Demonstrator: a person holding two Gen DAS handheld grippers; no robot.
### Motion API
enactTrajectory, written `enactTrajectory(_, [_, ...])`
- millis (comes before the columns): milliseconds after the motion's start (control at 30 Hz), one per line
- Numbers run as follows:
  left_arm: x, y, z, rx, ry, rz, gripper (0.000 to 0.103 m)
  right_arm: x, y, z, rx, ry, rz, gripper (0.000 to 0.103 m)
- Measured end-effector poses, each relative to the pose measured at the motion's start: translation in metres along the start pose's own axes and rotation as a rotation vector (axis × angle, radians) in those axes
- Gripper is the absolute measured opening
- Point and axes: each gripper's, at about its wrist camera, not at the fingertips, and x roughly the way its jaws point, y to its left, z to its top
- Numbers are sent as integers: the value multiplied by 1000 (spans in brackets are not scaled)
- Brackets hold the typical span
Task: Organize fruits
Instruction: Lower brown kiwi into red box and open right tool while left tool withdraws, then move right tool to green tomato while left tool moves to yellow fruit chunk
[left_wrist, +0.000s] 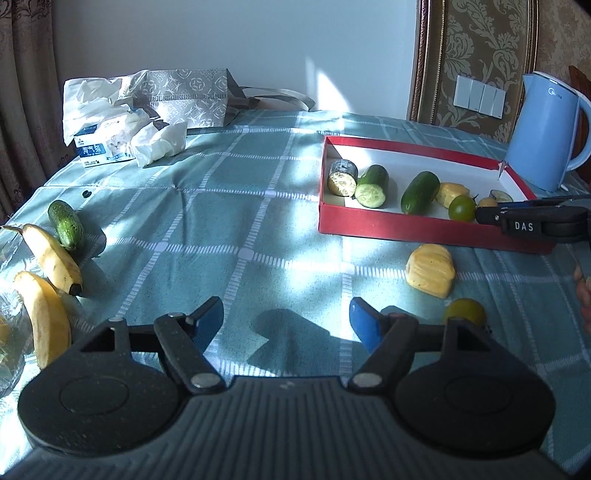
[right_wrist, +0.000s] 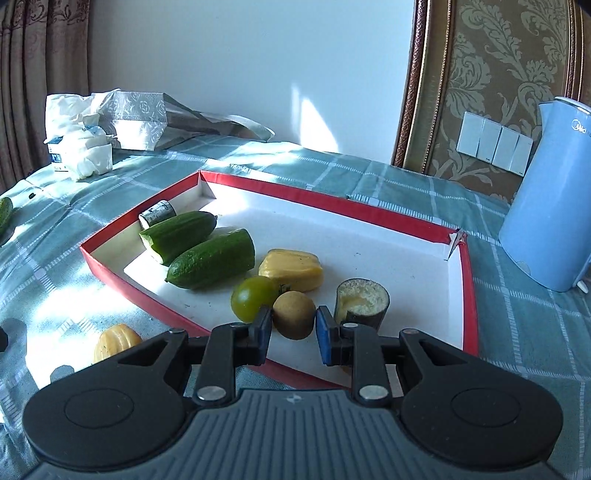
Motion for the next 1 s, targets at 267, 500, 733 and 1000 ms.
enactTrajectory(267, [-3, -1, -3, -4, 9, 8, 73, 0, 0, 1, 3, 5, -8, 26])
enactTrajectory(500, [-7, -2, -2, 3, -8, -1, 73, -48, 4, -7, 37, -75, 59, 27])
enactTrajectory(733, [-7, 0, -4, 15, -9, -19, 73, -82, 40, -57, -17, -16, 131, 27])
enactTrajectory(1000, [-8, 0, -7, 43, -7, -30, 74, -90, 64, -59, -6, -18, 191, 27])
